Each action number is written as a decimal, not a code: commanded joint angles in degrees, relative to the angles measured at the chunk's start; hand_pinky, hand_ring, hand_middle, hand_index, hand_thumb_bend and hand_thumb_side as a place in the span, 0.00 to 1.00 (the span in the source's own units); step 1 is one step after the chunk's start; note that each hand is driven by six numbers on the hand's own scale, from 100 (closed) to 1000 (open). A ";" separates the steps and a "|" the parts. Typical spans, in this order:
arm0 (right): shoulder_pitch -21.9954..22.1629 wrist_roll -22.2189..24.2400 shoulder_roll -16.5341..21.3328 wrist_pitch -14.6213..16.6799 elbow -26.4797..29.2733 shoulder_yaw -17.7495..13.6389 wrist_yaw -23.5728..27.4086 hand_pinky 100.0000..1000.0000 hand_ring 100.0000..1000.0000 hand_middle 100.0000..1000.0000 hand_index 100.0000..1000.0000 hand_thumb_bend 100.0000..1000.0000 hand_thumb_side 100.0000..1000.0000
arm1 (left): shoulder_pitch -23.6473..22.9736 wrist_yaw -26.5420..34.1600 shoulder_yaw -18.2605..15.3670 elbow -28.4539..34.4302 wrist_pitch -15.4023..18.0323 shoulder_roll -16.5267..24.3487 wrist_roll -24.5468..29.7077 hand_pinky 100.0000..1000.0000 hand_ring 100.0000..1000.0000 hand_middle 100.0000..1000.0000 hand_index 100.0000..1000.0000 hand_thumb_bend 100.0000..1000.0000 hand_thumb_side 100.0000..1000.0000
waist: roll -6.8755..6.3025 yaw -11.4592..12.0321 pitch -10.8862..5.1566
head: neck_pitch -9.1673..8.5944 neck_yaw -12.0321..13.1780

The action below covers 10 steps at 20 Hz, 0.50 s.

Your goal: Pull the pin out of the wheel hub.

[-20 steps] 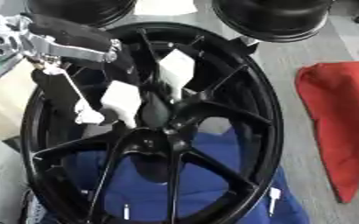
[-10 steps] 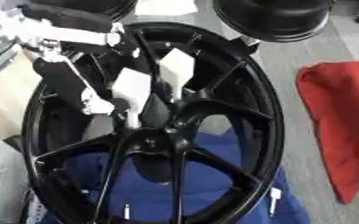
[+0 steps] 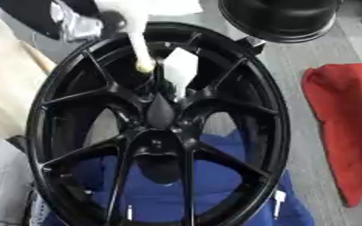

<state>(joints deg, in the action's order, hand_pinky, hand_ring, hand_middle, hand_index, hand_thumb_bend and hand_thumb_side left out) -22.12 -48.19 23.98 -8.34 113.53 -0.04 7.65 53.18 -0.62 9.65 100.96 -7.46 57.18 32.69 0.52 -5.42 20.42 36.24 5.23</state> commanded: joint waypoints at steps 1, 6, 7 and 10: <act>-0.36 -0.39 1.41 0.00 1.06 -0.89 -0.36 0.48 0.61 0.55 0.61 0.19 0.30 | -3.26 -4.22 -5.96 -6.12 -0.53 5.44 -5.64 0.64 0.46 0.22 0.26 0.00 0.16 | 0.14 0.27 -1.33 | -0.01 -0.55; -0.57 -0.47 1.24 0.04 1.06 -1.23 -0.82 0.48 0.61 0.55 0.61 0.20 0.30 | -11.10 -8.10 -11.57 -16.02 -0.17 8.40 -13.42 0.65 0.48 0.25 0.31 0.00 0.15 | 0.66 0.72 -1.32 | -0.39 -0.83; -0.61 -0.48 1.21 0.02 1.06 -1.29 -0.87 0.48 0.61 0.55 0.61 0.20 0.30 | -12.40 -8.47 -12.13 -17.42 0.13 8.66 -14.44 0.66 0.50 0.29 0.35 0.00 0.13 | 0.80 0.81 -1.32 | -0.44 -0.84; -0.76 -0.47 1.08 -0.08 1.06 -1.36 -0.93 0.48 0.61 0.55 0.61 0.20 0.30 | -15.62 -9.84 -12.80 -19.88 1.39 8.88 -15.52 0.72 0.58 0.42 0.51 0.00 0.10 | 1.25 1.00 -1.34 | -0.57 -0.82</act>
<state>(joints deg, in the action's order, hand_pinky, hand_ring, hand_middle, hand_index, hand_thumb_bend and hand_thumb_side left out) -22.19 -48.49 23.98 -8.38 113.53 -0.73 7.13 37.15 -9.83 -1.68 81.75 -6.52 63.09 18.03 2.00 -4.50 20.42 36.13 4.55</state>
